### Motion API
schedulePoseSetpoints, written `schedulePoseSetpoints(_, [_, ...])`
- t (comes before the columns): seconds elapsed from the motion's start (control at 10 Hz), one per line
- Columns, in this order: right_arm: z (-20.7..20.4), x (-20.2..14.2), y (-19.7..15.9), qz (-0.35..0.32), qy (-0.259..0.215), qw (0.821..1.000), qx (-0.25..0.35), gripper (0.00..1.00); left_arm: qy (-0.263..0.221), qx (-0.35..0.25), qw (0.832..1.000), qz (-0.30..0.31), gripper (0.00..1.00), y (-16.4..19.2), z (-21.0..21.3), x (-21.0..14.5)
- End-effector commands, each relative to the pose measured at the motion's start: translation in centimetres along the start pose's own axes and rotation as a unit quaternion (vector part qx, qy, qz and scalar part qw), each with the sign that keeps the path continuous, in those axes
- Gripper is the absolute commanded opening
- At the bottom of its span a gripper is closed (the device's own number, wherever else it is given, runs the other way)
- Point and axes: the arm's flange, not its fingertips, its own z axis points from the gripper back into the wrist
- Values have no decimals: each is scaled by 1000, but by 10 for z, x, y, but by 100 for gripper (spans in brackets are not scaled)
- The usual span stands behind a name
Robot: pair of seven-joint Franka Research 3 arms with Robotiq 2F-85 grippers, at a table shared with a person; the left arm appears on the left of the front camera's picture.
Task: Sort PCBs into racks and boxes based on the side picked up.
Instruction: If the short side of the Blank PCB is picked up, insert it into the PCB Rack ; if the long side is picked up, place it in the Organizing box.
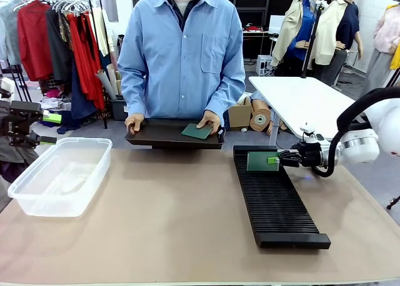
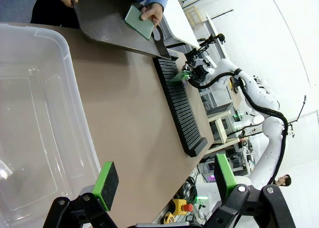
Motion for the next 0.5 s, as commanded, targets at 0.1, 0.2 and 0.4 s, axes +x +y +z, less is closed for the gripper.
schedulePoseSetpoints(0.1, [-2, 7, 5, 5, 2, 1000, -19, 86, 0, -3, 1000, -2, 100, -2, 1, -1])
schedulePoseSetpoints(0.2, [-2, 8, 5, 6, -4, 1000, -19, 100, 0, -3, 1000, -2, 100, -2, 1, -1])
schedulePoseSetpoints(0.4, [-2, 12, 6, 8, -5, 1000, -21, 100, 0, -3, 1000, -2, 100, -2, 1, -1])
